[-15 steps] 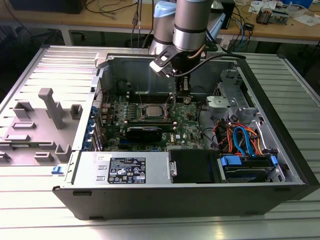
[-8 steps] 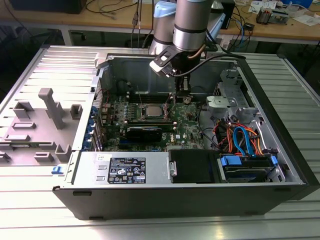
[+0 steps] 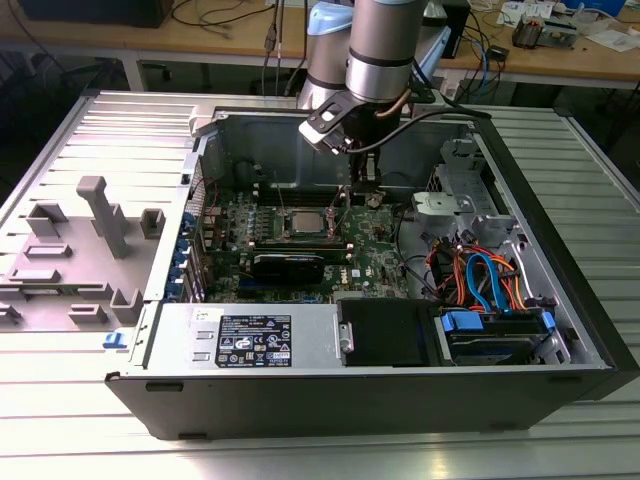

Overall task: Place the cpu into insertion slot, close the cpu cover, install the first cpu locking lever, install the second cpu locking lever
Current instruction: 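Close the cpu cover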

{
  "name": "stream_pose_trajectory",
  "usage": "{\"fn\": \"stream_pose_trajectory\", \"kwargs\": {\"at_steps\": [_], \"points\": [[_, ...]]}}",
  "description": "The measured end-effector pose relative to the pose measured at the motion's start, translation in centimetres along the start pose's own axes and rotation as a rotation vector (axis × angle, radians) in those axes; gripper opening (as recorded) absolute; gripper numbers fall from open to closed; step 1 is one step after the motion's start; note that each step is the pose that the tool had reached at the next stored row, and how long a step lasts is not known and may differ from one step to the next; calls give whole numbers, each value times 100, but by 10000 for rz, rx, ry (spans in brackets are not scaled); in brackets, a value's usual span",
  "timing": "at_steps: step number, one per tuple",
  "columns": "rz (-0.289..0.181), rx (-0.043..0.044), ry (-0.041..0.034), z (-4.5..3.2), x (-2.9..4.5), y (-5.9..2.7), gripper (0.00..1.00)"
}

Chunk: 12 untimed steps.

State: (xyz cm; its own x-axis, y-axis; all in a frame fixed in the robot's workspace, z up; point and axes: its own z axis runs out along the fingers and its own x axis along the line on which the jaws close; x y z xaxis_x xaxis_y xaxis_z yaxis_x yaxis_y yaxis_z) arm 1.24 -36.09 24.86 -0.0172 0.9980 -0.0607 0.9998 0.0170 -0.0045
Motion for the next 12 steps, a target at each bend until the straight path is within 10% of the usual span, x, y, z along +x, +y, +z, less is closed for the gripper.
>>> {"fn": "stream_pose_trajectory", "kwargs": {"at_steps": [12], "points": [[-1,13,0,0,0,-34,11]]}}
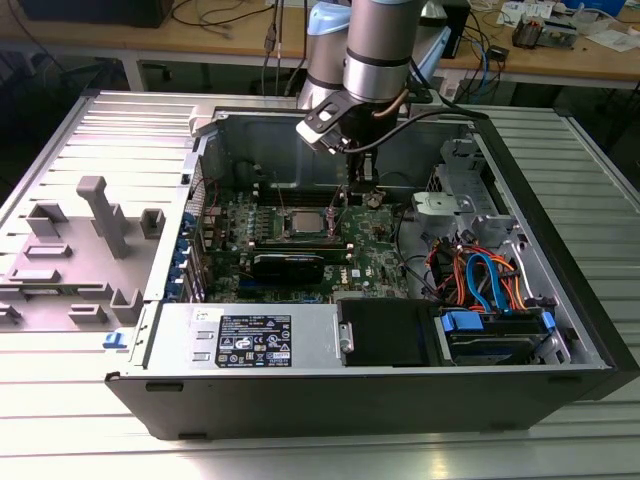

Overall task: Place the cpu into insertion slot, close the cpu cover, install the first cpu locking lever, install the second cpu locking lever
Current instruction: 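Close the cpu cover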

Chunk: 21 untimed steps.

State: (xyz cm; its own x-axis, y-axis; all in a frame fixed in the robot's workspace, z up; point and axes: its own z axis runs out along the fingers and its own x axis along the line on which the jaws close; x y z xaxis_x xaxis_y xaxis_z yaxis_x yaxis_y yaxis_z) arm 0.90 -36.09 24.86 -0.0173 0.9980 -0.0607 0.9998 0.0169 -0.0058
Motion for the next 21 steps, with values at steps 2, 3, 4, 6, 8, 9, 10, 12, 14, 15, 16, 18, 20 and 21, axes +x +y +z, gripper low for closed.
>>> {"fn": "stream_pose_trajectory", "kwargs": {"at_steps": [2,3,4,6,8,9,10,12,14,15,16,18,20,21], "points": [[0,0,0,0,0,-1,11],[0,0,0,0,0,-9,11],[0,0,0,0,0,-15,11],[-1,0,0,0,0,-15,11],[0,0,0,0,0,-16,11],[2,0,0,0,0,-19,11],[2,0,0,0,0,-25,11],[0,0,0,1,1,-39,11],[0,0,-1,1,1,-51,11],[0,0,-1,2,1,-55,11],[0,0,-1,2,1,-70,11],[-1,0,0,2,1,-73,11],[0,0,0,2,2,-89,11],[0,0,0,2,2,-100,11]]}}
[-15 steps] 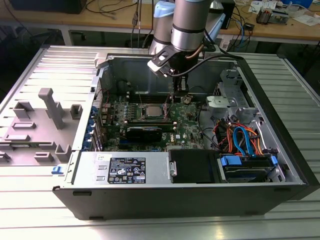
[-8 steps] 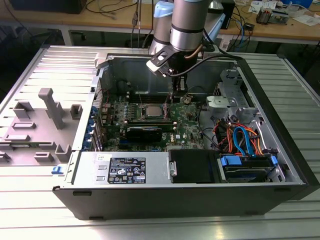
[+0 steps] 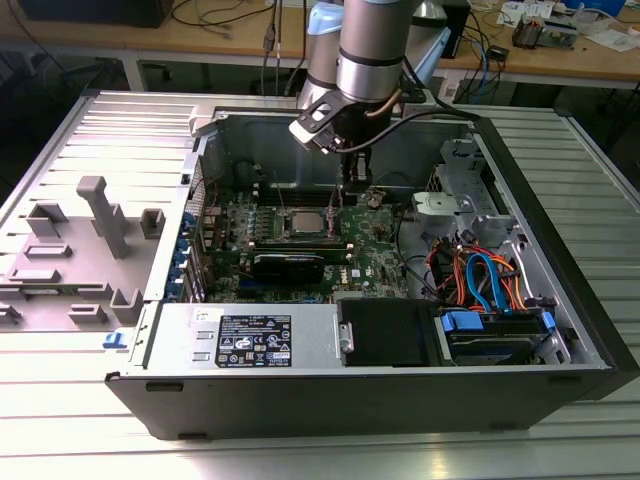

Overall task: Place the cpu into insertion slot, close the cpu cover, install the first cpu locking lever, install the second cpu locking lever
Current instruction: 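Close the cpu cover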

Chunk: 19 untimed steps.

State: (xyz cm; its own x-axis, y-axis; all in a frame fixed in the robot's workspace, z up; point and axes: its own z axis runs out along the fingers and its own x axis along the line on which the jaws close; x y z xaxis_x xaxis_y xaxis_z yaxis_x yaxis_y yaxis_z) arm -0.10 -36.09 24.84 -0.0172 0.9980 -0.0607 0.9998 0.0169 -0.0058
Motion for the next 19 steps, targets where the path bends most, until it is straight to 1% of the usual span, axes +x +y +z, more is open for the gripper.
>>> {"fn": "stream_pose_trajectory", "kwargs": {"at_steps": [1,12,19], "points": [[0,0,0,0,0,-18,11],[0,-1,1,1,2,-105,11],[-1,0,0,1,2,-111,11]]}}
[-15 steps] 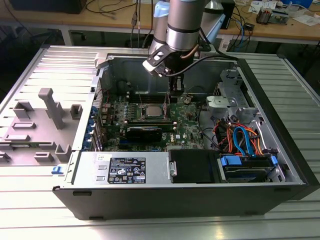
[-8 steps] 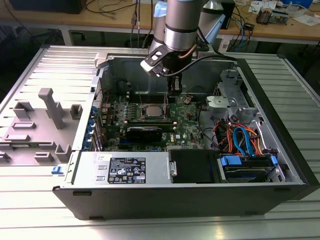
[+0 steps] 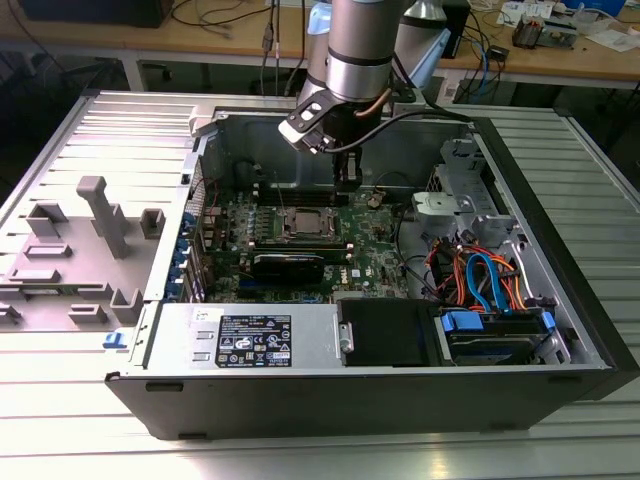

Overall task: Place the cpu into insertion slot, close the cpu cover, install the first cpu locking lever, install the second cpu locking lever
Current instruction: 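Close the cpu cover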

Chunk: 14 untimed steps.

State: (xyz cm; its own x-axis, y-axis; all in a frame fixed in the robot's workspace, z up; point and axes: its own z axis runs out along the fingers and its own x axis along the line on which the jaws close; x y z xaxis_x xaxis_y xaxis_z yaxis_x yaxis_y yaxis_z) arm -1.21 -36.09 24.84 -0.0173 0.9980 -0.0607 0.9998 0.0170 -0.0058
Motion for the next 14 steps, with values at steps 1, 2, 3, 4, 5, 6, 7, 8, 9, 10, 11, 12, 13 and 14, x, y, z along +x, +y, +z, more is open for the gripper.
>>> {"fn": "stream_pose_trajectory", "kwargs": {"at_steps": [1,2,3,4,5,6,7,8,9,10,11,12,13,14], "points": [[0,0,0,0,0,0,11],[0,0,0,0,0,-1,11],[0,0,0,0,0,-1,11],[1,-1,0,0,0,-2,11],[3,-1,0,0,0,-7,11],[2,0,0,0,0,-23,11],[0,0,0,1,1,-41,11],[-3,0,0,0,1,-56,11],[-6,-1,0,1,1,-69,11],[-26,-2,0,1,2,-76,11],[-50,-3,0,1,2,-81,11],[-85,-6,0,2,2,-94,11],[-120,-8,0,3,2,-113,11],[-152,-10,1,5,3,-133,11]]}}
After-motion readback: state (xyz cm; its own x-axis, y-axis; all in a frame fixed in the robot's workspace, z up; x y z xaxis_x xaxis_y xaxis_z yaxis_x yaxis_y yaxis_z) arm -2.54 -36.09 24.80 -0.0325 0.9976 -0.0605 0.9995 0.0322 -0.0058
